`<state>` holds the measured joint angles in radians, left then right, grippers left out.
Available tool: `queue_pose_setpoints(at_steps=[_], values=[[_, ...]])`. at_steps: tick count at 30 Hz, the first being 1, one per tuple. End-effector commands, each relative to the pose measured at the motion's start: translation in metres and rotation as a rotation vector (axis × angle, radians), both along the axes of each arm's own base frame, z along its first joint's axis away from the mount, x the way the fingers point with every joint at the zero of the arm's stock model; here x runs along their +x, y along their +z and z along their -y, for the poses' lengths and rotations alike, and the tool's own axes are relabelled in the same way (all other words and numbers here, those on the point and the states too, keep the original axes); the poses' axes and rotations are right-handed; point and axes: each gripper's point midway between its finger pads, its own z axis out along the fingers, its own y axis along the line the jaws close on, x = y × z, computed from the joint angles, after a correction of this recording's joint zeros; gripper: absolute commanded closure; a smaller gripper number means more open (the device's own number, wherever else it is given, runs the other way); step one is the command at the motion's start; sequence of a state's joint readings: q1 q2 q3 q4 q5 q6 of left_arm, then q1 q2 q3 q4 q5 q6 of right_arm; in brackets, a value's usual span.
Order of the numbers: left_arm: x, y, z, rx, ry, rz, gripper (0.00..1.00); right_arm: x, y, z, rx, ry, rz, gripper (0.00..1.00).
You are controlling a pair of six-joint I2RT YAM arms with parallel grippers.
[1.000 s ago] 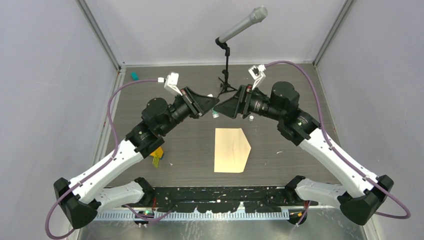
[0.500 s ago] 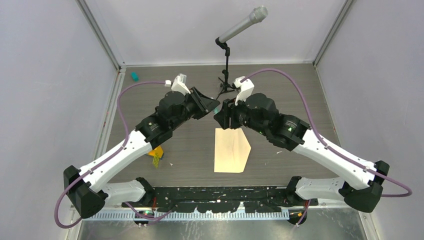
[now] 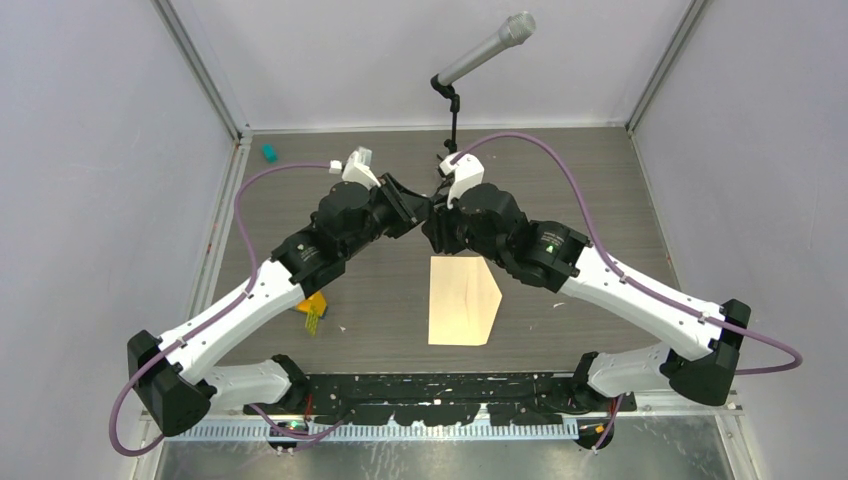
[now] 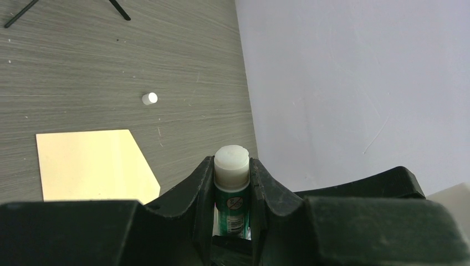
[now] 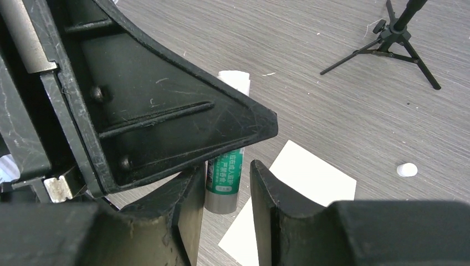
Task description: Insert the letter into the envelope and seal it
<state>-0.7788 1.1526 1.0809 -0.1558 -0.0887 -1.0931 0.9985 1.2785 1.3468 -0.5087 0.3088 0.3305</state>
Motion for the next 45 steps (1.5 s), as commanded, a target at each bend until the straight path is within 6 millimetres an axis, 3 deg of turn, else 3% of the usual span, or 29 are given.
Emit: queue_pose_setpoints(at_steps=[1, 3, 8, 11, 16, 22, 25, 29, 34, 37, 40, 42, 45], values=[[0.001, 0.029, -0.003, -0.047, 0.022, 0.051, 1.00, 0.007, 0.015, 0.003, 0.001, -0.035, 0.040, 0.61], [0.001, 0.029, -0.004, -0.049, 0.024, 0.052, 1.00, 0.007, 0.014, 0.003, -0.003, -0.038, 0.039, 0.60], [0.002, 0.029, -0.006, -0.053, 0.035, 0.053, 1.00, 0.007, 0.011, 0.005, -0.014, -0.038, 0.031, 0.48], [0.002, 0.028, -0.007, -0.055, 0.044, 0.054, 1.00, 0.006, 0.008, 0.004, -0.019, -0.033, 0.021, 0.47], [0.003, 0.029, -0.009, -0.056, 0.053, 0.059, 1.00, 0.005, 0.005, 0.004, -0.022, -0.034, 0.014, 0.59], [0.001, 0.034, -0.010, -0.059, 0.043, 0.084, 1.00, 0.003, 0.009, 0.003, 0.003, -0.020, -0.002, 0.92], [-0.007, 0.046, -0.010, -0.071, -0.001, 0.177, 1.00, 0.007, 0.018, 0.011, 0.105, 0.011, -0.058, 0.99], [-0.026, 0.073, -0.011, -0.137, -0.087, 0.353, 1.00, -0.001, 0.047, 0.011, 0.378, 0.204, -0.162, 1.00], [-0.068, 0.106, -0.010, -0.241, -0.253, 0.557, 1.00, -0.023, 0.092, 0.005, 0.684, 0.480, -0.254, 0.99], [-0.078, 0.110, -0.014, -0.252, -0.278, 0.604, 1.00, -0.027, 0.110, 0.006, 0.807, 0.556, -0.280, 0.99], [-0.077, 0.110, -0.017, -0.229, -0.265, 0.602, 1.00, -0.025, 0.110, 0.006, 0.824, 0.545, -0.289, 0.97], [-0.075, 0.109, -0.017, -0.221, -0.256, 0.591, 1.00, -0.022, 0.107, 0.008, 0.809, 0.517, -0.284, 0.85], [-0.069, 0.107, -0.013, -0.211, -0.246, 0.558, 1.00, -0.020, 0.104, 0.011, 0.778, 0.480, -0.268, 0.75]])
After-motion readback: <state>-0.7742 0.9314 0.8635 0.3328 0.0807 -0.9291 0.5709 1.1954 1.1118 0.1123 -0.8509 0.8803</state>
